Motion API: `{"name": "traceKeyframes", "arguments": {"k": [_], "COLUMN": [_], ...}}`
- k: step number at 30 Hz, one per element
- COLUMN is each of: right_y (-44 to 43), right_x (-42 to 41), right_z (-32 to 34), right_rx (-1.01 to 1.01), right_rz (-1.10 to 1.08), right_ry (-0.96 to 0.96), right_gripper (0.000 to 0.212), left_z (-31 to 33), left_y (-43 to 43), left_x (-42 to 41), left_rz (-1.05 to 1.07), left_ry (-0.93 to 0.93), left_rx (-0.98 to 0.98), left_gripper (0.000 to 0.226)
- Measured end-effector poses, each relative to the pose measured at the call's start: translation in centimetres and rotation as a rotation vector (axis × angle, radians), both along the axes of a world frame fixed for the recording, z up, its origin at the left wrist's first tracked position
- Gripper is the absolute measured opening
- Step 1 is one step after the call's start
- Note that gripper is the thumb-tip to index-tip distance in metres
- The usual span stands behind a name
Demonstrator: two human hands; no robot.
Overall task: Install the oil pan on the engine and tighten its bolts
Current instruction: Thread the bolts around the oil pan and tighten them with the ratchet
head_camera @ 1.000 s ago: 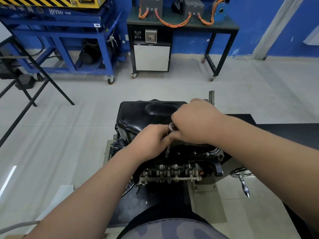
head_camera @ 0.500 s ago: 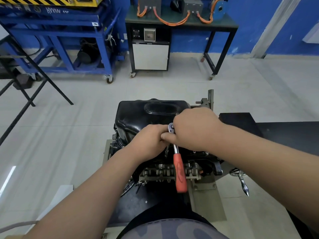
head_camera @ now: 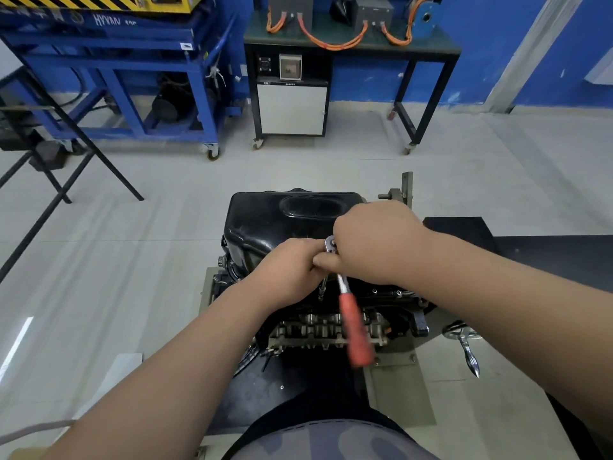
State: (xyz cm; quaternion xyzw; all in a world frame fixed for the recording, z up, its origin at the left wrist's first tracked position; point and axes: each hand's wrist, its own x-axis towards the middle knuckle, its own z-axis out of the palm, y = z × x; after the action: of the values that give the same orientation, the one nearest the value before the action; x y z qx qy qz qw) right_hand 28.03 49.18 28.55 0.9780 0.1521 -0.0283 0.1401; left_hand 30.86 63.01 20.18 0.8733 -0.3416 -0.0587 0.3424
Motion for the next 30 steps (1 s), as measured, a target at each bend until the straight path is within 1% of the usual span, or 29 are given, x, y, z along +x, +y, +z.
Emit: {"name": "traceKeyframes", "arguments": {"k": [1, 3, 4, 5, 7, 8, 10, 11, 12, 13, 14, 16, 18, 20, 22, 24, 26, 27, 29, 30], "right_y": [0.0, -0.4, -0.7, -0.9, -0.9, -0.7, -0.2, 0.0, 0.0, 0.0, 0.0, -0.5, -0.9, -0.8, -0.5, 0.0, 0.1, 0.0, -0.4, -0.5], "right_x": [0.1, 0.6, 1.0, 1.2, 1.3, 1.2, 0.7, 0.4, 0.2, 0.3, 0.5, 1.2, 1.7, 1.6, 1.0, 0.4, 0.4, 0.7, 1.4, 1.6], "right_z": [0.0, 0.2, 0.4, 0.6, 0.7, 0.6, 0.2, 0.1, -0.1, -0.2, -0.2, 0.2, 0.6, 0.5, 0.0, -0.3, -0.4, -0.2, 0.2, 0.4], "right_rx": [0.006, -0.028, -0.064, -0.081, -0.072, -0.065, -0.024, 0.009, 0.048, 0.059, 0.051, 0.003, -0.016, -0.023, 0.009, 0.052, 0.013, -0.018, -0.053, -0.061], "right_rz": [0.038, 0.171, 0.227, 0.274, 0.259, 0.221, 0.08, 0.016, -0.014, 0.003, 0.067, 0.203, 0.283, 0.267, 0.128, -0.005, 0.048, 0.119, 0.245, 0.273], "right_ry": [0.008, 0.028, 0.034, 0.033, 0.033, 0.027, 0.035, 0.056, 0.072, 0.087, 0.1, 0.125, 0.116, 0.066, 0.045, 0.076, 0.06, 0.055, 0.029, 0.013], "right_gripper": [0.043, 0.015, 0.012, 0.019, 0.016, 0.022, 0.045, 0.05, 0.05, 0.047, 0.039, 0.014, 0.017, 0.02, 0.041, 0.049, 0.044, 0.035, 0.009, 0.011], "left_z": [0.0, 0.0, 0.0, -0.1, -0.2, -0.2, -0.1, 0.0, 0.0, 0.1, 0.2, 0.3, 0.3, 0.3, 0.3, 0.2, 0.2, 0.2, 0.2, 0.2], "left_y": [0.0, -0.2, -0.2, -0.3, -0.2, -0.1, 0.0, 0.0, 0.0, 0.0, 0.0, -0.1, -0.2, -0.1, -0.1, 0.0, -0.1, -0.1, -0.2, -0.2], "left_x": [0.0, 0.1, 0.1, 0.1, 0.1, 0.1, 0.0, 0.0, 0.0, -0.1, -0.1, -0.1, 0.0, 0.1, 0.1, 0.0, 0.0, 0.0, 0.0, 0.1], "left_rz": [-0.006, -0.027, -0.027, -0.021, 0.006, 0.019, 0.023, 0.021, 0.017, 0.009, -0.005, -0.031, -0.019, 0.016, 0.02, 0.024, 0.01, -0.005, -0.018, -0.014], "left_ry": [-0.009, -0.031, -0.043, -0.045, -0.017, -0.003, 0.014, 0.025, 0.034, 0.036, 0.034, 0.012, -0.002, 0.012, 0.032, 0.038, 0.012, 0.001, -0.013, -0.013], "left_rx": [0.004, 0.026, 0.037, 0.036, -0.006, -0.025, -0.021, -0.014, -0.018, -0.027, -0.027, 0.015, 0.033, -0.004, -0.013, -0.001, 0.0, 0.003, 0.025, 0.027], "left_gripper": [0.027, 0.021, 0.02, 0.021, 0.03, 0.035, 0.039, 0.038, 0.037, 0.034, 0.031, 0.024, 0.026, 0.034, 0.035, 0.035, 0.032, 0.027, 0.023, 0.025]}}
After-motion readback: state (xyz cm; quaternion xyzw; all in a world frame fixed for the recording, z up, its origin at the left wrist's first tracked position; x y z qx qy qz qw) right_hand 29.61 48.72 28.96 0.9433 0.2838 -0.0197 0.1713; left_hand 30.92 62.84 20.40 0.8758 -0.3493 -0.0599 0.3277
